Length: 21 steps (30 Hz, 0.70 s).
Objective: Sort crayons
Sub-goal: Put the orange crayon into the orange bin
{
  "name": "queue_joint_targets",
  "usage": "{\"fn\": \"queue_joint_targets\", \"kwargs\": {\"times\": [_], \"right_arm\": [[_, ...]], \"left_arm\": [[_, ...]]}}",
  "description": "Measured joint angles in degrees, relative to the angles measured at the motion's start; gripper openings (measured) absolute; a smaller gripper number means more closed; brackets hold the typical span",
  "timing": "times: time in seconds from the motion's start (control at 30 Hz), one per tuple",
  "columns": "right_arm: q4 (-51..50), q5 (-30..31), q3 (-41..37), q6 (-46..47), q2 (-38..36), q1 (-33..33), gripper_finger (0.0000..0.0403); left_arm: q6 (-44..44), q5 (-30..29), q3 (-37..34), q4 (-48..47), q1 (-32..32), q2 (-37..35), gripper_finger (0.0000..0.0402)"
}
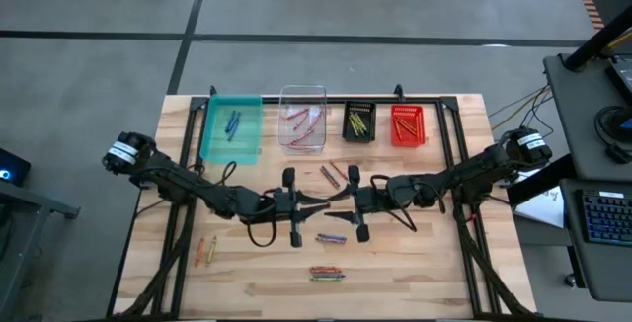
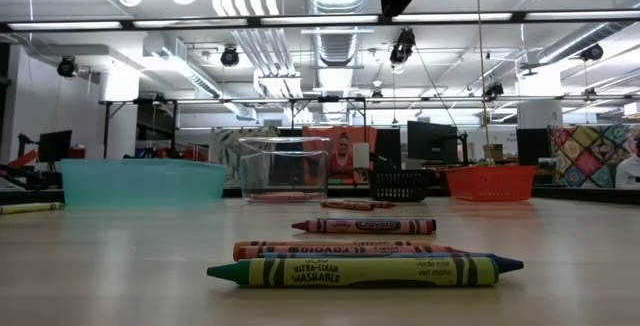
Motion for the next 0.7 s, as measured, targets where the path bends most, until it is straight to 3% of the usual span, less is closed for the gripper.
{"fn": "queue_joint_targets", "kwargs": {"times": [0.13, 0.33, 0.7], "right_arm": [[0.07, 0.04, 0.00, -0.11, 0.00, 0.00, 0.0105], [0.04, 0.20, 0.00, -0.95, 0.00, 0.00, 0.0025], [-5.42, 0.18, 0.03, 1.94, -3.17, -2.06, 0.0017]], "left_arm": [[-0.03, 0.00, 0.00, 0.10, 0.05, -0.02, 0.0000], [-1.55, 0.11, 0.00, -0.10, 0.14, -0.07, 0.0018], [-1.57, -0.04, 0.02, -7.61, 0.15, -3.49, 0.0122]]}}
